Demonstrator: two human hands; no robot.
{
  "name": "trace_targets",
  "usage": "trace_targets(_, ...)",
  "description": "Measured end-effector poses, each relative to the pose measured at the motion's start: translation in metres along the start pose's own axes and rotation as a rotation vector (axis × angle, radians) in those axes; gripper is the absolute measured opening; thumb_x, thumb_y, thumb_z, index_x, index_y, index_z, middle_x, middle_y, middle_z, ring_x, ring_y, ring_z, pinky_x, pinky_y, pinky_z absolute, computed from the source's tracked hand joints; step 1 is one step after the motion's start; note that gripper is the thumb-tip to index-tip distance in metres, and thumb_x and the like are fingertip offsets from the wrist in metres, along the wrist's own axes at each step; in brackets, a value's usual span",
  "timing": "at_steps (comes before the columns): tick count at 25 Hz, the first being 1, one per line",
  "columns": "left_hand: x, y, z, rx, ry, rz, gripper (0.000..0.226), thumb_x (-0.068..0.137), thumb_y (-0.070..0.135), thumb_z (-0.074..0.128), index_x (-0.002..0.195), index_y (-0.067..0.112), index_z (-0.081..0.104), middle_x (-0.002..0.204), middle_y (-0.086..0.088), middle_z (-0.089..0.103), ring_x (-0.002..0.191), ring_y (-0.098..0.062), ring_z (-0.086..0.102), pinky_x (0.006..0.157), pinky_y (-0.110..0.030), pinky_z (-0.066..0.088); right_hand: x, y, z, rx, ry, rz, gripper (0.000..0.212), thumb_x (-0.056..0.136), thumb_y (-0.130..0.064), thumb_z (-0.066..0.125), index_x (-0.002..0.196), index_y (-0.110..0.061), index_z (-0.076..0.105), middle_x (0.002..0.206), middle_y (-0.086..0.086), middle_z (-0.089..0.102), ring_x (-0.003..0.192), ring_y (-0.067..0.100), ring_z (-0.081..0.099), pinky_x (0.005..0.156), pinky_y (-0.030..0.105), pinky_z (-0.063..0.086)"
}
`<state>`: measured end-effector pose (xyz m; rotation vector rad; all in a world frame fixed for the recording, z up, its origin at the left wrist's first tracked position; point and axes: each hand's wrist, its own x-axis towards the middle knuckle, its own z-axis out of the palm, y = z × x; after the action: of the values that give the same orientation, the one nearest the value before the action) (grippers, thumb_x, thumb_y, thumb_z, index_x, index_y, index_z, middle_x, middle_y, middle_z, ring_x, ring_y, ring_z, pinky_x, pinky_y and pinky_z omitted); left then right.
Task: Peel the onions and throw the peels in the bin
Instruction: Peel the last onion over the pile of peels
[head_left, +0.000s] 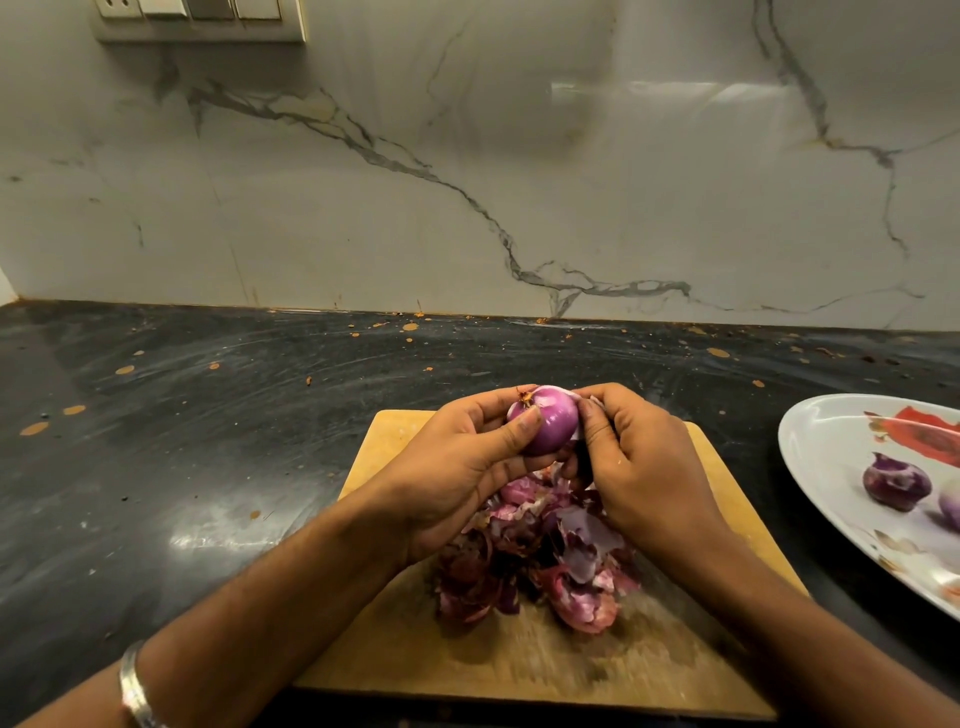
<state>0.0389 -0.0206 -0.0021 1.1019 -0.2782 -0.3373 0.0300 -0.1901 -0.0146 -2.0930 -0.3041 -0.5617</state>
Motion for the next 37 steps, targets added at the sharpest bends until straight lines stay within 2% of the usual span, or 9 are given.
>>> trace_targets(4,0.001,-0.001,-0.002,0.066,0.022,-0.001,0.044,0.088,0.011,0.059,0.13,0.0,0.057,0.125,-0.018,0.067,0.108,-0.023,0.067,0.09,-0.03,0.057,0.0,-0.002,-0.001,-0.041,0.023,-0.025,0.02,0.102,-0.019,0.052,0.109,-0.022,0.07,0.086,-0.017,0.069,0.084,-0.004,0.063,0.065,0.01,0.05)
trace_targets(7,0.0,0.001,-0.003,0.151,0.008,0.019,0.036,0.094,0.006,0.054,0.13,0.003,0.058,0.123,-0.015,0.068,0.112,-0.024,0.066,0.094,-0.031,0.056,0.0,-0.004,-0.002,-0.091,-0.006,-0.076,0.023,0.101,-0.017,0.052,0.116,-0.021,0.068,0.091,-0.013,0.07,0.083,0.001,0.064,0.068,0.019,0.052)
trace_targets(13,-0.001,0.0,0.001,0.102,-0.015,0.027,0.036,0.092,0.002,0.054,0.128,0.003,0.059,0.12,-0.014,0.07,0.102,-0.017,0.07,0.079,-0.022,0.057,0.004,-0.002,-0.008,-0.058,0.004,-0.056,0.023,0.097,-0.006,0.055,0.107,-0.021,0.07,0.081,-0.014,0.069,0.076,0.001,0.063,0.06,0.012,0.047)
trace_targets(19,0.001,0.0,0.001,0.063,0.009,0.016,0.04,0.084,0.016,0.063,0.122,0.003,0.063,0.119,-0.013,0.07,0.099,-0.014,0.068,0.085,-0.024,0.058,0.004,-0.002,-0.001,0.055,-0.059,0.005,0.025,0.101,-0.014,0.052,0.118,-0.022,0.068,0.1,-0.015,0.072,0.093,-0.001,0.066,0.08,0.022,0.056)
trace_targets(23,0.002,-0.001,-0.003,0.082,0.085,0.031,0.048,0.078,0.015,0.067,0.125,0.004,0.062,0.113,-0.015,0.07,0.084,-0.012,0.069,0.077,-0.02,0.058,0.002,-0.003,-0.003,0.039,-0.091,-0.022,0.025,0.1,-0.015,0.056,0.12,-0.025,0.067,0.1,-0.019,0.071,0.094,-0.005,0.065,0.078,0.014,0.053)
trace_targets(26,0.003,-0.002,-0.004,0.062,0.082,0.007,0.048,0.082,0.017,0.062,0.128,0.002,0.06,0.121,-0.017,0.067,0.091,-0.014,0.068,0.081,-0.023,0.058,0.001,-0.005,-0.006,-0.028,-0.101,-0.059,0.027,0.098,-0.014,0.058,0.121,-0.025,0.067,0.1,-0.019,0.07,0.093,-0.005,0.063,0.077,0.01,0.049)
trace_targets(30,0.002,0.001,-0.003,0.008,0.05,-0.006,0.041,0.085,0.019,0.059,0.122,0.002,0.063,0.122,-0.017,0.068,0.101,-0.016,0.069,0.083,-0.023,0.058,0.001,-0.007,-0.011,0.022,-0.101,-0.047,0.031,0.098,-0.008,0.058,0.124,-0.023,0.068,0.103,-0.014,0.072,0.094,0.0,0.066,0.082,0.019,0.054)
trace_targets(34,0.001,0.005,-0.005,-0.028,0.043,-0.006,0.033,0.084,0.021,0.059,0.109,0.004,0.071,0.118,-0.016,0.07,0.103,-0.019,0.069,0.082,-0.024,0.058,0.0,-0.005,-0.016,0.003,-0.119,-0.011,0.038,0.099,-0.004,0.055,0.124,-0.028,0.069,0.092,-0.009,0.073,0.076,0.019,0.066,0.068,0.031,0.055)
trace_targets(37,0.002,0.006,-0.005,-0.036,0.076,-0.022,0.032,0.085,0.023,0.058,0.107,0.006,0.073,0.118,-0.02,0.069,0.099,-0.026,0.068,0.083,-0.031,0.06,-0.002,-0.005,-0.014,0.013,-0.091,-0.021,0.035,0.099,-0.005,0.054,0.125,-0.024,0.069,0.097,-0.015,0.072,0.084,0.005,0.066,0.069,0.017,0.053)
